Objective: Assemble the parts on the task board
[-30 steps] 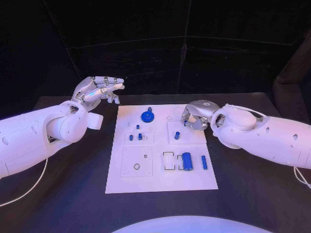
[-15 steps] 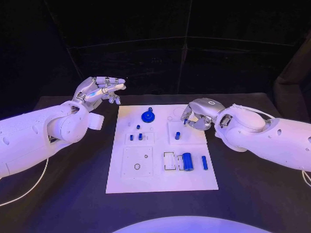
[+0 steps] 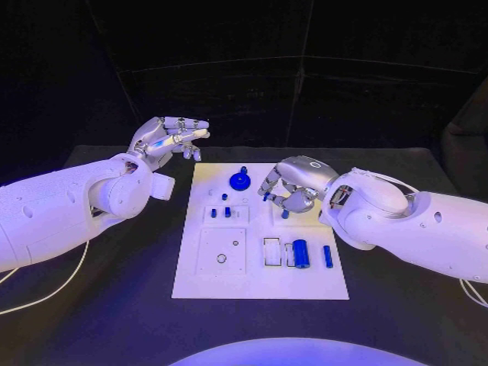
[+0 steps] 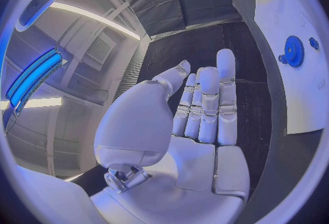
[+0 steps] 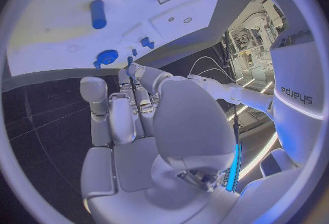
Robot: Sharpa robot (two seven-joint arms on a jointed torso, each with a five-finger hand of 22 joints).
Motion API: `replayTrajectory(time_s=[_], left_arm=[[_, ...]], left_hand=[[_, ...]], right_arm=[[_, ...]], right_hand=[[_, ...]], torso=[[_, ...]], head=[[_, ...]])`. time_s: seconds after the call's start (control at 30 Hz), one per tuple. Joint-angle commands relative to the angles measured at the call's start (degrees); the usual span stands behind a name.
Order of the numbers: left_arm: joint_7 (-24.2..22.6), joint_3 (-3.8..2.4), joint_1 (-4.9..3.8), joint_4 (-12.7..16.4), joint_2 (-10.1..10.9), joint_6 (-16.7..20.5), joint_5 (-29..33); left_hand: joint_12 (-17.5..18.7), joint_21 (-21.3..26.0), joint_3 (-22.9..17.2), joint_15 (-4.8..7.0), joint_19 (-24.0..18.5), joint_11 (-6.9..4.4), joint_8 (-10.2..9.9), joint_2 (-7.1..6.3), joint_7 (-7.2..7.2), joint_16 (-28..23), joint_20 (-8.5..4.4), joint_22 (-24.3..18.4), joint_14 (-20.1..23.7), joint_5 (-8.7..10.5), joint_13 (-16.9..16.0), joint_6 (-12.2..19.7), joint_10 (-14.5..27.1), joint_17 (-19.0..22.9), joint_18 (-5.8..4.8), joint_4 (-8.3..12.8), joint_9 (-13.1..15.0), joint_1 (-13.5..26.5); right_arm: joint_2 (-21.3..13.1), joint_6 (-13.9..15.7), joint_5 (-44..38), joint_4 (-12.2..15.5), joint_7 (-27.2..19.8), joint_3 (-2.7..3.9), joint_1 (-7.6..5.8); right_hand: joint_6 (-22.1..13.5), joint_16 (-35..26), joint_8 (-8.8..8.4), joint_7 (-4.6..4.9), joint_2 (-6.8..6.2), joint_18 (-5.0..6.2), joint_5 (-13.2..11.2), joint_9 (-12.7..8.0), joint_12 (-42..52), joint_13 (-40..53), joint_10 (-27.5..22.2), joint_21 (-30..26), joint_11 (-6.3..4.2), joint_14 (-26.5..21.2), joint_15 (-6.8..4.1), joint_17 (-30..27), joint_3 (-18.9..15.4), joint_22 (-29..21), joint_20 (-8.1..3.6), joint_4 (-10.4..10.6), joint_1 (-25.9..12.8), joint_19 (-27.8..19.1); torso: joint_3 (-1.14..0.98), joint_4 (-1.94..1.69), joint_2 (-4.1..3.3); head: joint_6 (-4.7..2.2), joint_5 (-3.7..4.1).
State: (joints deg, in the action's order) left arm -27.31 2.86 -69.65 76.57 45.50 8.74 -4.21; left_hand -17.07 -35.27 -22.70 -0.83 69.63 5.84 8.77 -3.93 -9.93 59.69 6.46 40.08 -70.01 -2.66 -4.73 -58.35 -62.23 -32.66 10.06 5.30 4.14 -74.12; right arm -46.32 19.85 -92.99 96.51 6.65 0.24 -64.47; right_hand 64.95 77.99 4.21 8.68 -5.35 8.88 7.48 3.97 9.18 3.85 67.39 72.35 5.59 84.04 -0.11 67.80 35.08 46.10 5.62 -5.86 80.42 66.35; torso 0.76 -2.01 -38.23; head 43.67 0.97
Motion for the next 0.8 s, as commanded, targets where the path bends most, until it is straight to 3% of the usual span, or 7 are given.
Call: replayTrajectory(time_s=[0.03, 0.17, 0.37, 0.53, 0.8], left_arm=[[-0.61, -0.06, -0.10, 0.13, -0.27, -0.66, 0.30], [-0.57, -0.06, -0.10, 0.19, -0.44, -0.66, 0.30], [-0.57, -0.06, -0.10, 0.37, -0.61, -0.73, 0.30], [-0.58, -0.06, -0.10, 0.41, -0.74, -0.82, 0.30], [-0.56, -0.06, -0.10, 0.35, -0.96, -0.93, 0.30]], left_hand=[[-0.06, 0.21, 0.26, -0.04, -0.33, -0.08, 0.37, 0.05, -0.12, -0.31, 0.04, -0.05, 0.46, -0.11, -0.08, 0.08, 0.35, 0.05, 0.36, 0.10, -0.09, -0.28], [-0.11, 0.27, 0.31, -0.06, -0.35, -0.05, 0.38, 0.06, -0.14, -0.36, 0.05, -0.10, 0.53, -0.11, -0.08, 0.13, 0.42, 0.15, 0.36, 0.12, -0.10, -0.31], [-0.14, 0.33, 0.38, -0.08, -0.36, -0.02, 0.36, 0.06, -0.18, -0.36, 0.06, -0.14, 0.56, -0.11, -0.07, 0.22, 0.53, 0.16, 0.36, 0.13, -0.11, -0.32], [-0.15, 0.37, 0.42, -0.10, -0.37, 0.01, 0.35, 0.07, -0.21, -0.37, 0.07, -0.17, 0.59, -0.11, -0.06, 0.29, 0.61, 0.20, 0.35, 0.13, -0.13, -0.32], [-0.18, 0.41, 0.47, -0.12, -0.37, 0.03, 0.34, 0.08, -0.24, -0.40, 0.08, -0.20, 0.64, -0.12, -0.06, 0.35, 0.68, 0.28, 0.35, 0.14, -0.14, -0.32]], right_arm=[[1.49, -0.88, 0.57, 0.15, -1.03, -0.07, 0.02], [3.45, -2.69, 0.59, -0.25, -1.36, -0.24, 0.85], [5.99, -4.57, 0.23, -1.52, -1.74, -0.37, 2.88], [7.89, -5.23, -1.11, -2.76, -1.87, -0.48, 4.49], [9.64, -6.10, -2.52, -4.09, -1.75, -0.69, 5.66]], right_hand=[[0.07, 0.21, -0.30, 0.12, -0.12, -0.74, 0.35, -0.02, 0.23, 0.04, 1.12, 0.31, -0.94, 2.05, -0.11, -0.05, 0.19, 0.06, 0.08, 0.01, -0.58, 0.38], [0.05, 0.14, -0.31, 0.13, -0.28, -0.71, 0.37, -0.02, 0.23, 0.04, 1.11, 0.27, -0.93, 2.02, -0.10, -0.21, 0.16, -0.10, 0.10, -0.06, -0.73, 0.27], [0.03, 0.10, -0.31, 0.13, -0.37, -0.70, 0.45, -0.03, 0.22, 0.05, 1.09, 0.26, -0.93, 2.00, -0.09, -0.31, 0.14, -0.13, 0.11, -0.12, -0.79, 0.23], [0.02, 0.05, -0.32, 0.14, -0.39, -0.69, 0.48, -0.03, 0.22, 0.05, 1.08, 0.24, -0.93, 1.98, -0.09, -0.40, 0.14, -0.19, 0.11, -0.14, -0.81, 0.20], [0.00, 0.05, -0.32, 0.15, -0.41, -0.66, 0.56, -0.03, 0.22, 0.05, 1.06, 0.18, -0.92, 1.98, -0.09, -0.41, 0.13, -0.37, 0.12, -0.16, -0.87, 0.10]], torso=[[-0.03, -0.05, -0.06], [-0.08, 0.06, -0.09], [0.01, -0.02, -0.09], [-0.08, 0.03, -0.08], [-0.03, 0.02, -0.03]], head=[[0.42, -0.92], [0.91, -1.79], [1.46, -2.42], [1.87, -3.00], [2.35, -3.58]])
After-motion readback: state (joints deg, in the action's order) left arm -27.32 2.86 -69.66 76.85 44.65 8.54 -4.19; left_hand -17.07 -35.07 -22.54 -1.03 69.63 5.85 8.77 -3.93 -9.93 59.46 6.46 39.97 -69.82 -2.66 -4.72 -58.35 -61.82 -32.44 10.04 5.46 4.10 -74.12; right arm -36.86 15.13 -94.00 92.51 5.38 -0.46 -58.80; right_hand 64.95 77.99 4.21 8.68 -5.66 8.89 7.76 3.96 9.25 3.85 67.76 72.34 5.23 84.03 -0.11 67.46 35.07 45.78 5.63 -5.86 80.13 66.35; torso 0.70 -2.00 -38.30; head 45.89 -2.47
